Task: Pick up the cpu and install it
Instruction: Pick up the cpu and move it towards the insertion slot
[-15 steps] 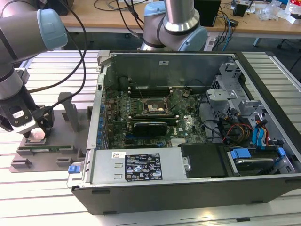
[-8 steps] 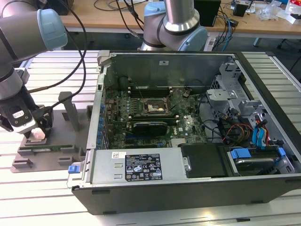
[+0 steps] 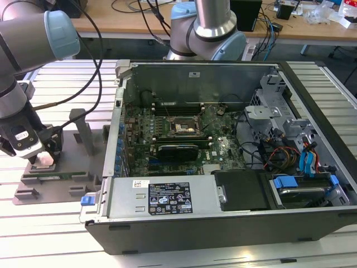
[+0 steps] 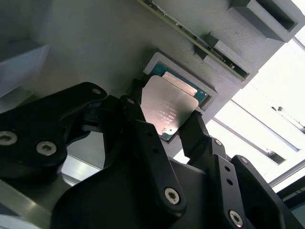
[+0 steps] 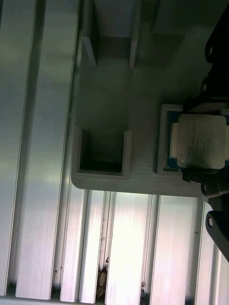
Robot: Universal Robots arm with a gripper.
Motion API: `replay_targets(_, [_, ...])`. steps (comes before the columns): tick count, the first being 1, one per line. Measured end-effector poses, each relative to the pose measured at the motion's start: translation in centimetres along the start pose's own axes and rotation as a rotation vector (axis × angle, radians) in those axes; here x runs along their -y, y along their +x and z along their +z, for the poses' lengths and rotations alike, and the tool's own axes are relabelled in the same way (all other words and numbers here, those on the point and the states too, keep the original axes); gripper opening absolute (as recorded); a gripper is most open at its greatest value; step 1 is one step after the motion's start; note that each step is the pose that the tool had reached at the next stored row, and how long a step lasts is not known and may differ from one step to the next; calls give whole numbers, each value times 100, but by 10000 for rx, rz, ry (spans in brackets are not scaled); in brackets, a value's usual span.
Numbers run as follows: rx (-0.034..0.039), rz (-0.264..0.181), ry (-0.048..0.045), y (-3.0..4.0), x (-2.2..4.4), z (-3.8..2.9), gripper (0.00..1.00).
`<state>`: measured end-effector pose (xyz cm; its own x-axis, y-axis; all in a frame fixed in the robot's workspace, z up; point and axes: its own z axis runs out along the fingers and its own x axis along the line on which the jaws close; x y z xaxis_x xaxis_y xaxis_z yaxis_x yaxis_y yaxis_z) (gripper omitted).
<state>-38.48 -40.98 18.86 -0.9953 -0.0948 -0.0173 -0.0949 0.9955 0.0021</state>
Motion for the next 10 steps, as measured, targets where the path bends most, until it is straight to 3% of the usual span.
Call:
replay_targets(2, [-4, -1, 2, -1, 0, -42, 55])
replay_targets(10, [-14, 0, -10, -3, 1, -40, 55])
